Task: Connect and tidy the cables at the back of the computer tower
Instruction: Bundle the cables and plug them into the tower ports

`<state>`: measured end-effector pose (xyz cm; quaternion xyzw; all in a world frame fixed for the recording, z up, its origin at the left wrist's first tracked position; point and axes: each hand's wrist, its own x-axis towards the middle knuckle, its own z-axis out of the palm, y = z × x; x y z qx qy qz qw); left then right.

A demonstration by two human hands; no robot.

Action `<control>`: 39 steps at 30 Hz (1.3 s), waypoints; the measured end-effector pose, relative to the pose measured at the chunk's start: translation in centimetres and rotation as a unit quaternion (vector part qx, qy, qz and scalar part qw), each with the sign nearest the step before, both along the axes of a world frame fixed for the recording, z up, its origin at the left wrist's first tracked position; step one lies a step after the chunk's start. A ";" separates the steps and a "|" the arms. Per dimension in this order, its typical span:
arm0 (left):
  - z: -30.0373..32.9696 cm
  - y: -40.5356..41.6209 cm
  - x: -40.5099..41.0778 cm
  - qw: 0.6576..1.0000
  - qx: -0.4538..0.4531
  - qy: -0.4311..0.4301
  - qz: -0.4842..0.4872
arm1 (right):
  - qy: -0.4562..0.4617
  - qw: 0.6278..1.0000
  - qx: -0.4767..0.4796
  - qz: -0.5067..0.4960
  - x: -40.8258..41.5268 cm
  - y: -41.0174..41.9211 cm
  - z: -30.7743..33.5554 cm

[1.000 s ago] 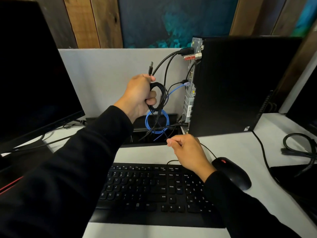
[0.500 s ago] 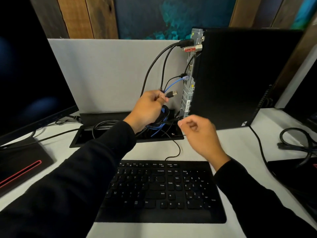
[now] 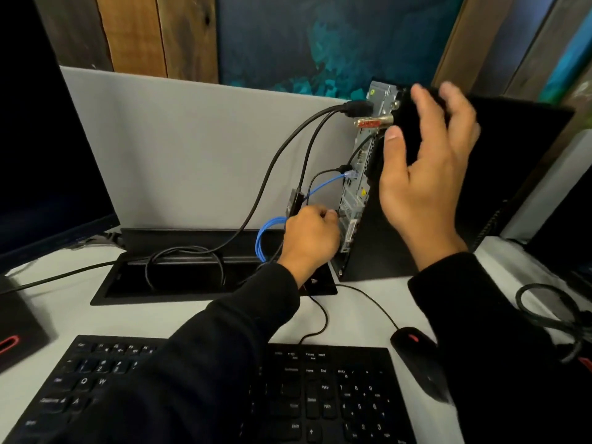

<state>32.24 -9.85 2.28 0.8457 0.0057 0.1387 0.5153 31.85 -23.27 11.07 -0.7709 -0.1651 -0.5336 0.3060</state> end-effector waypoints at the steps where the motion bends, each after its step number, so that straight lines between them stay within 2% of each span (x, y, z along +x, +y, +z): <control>1: 0.6 -0.2 0.4 0.998 -0.061 0.025 -0.005 | 0.001 1.000 -0.012 -0.010 0.8 -0.1 0.7; 3: 1.4 -0.5 1.2 0.986 -0.160 0.043 -0.002 | 0.011 0.999 -0.033 -0.024 2.1 0.0 1.2; 4: 1.9 -0.7 1.6 0.983 -0.179 0.033 0.003 | 0.014 0.999 -0.040 -0.029 2.5 0.0 1.2; 8: 2.8 -1.3 2.4 0.982 -0.183 -0.033 0.015 | -0.010 0.997 -0.049 -0.054 3.4 -0.2 0.9; 10: 2.5 -1.3 2.3 0.983 -0.168 -0.066 0.016 | -0.020 0.996 -0.053 -0.067 3.7 -0.6 0.9; 14: 1.3 -1.2 1.5 0.981 -0.042 -0.180 0.067 | -0.030 0.995 -0.058 -0.074 3.9 -0.6 0.6; 16: 1.0 -1.5 1.3 0.973 -0.021 -0.211 0.088 | -0.032 0.995 -0.046 -0.077 4.0 -0.3 0.5; 20: 0.4 -2.2 1.7 0.970 -0.002 -0.204 0.129 | -0.046 0.995 -0.029 -0.082 4.0 0.1 0.3; 26: 0.1 -3.1 0.9 0.958 -0.073 -0.212 0.179 | -0.035 0.996 -0.031 -0.079 3.9 0.0 0.2; 31: 1.3 -2.3 0.4 0.944 -0.051 -0.261 0.198 | -0.044 0.995 -0.038 -0.075 4.1 -0.3 0.1; 36: 3.2 -0.7 1.8 0.960 0.041 -0.227 0.162 | -0.038 0.997 -0.023 -0.070 4.0 0.1 0.0; 39: 4.3 0.0 2.6 0.973 0.019 -0.196 0.121 | -0.042 0.997 -0.022 -0.065 4.0 0.0 0.0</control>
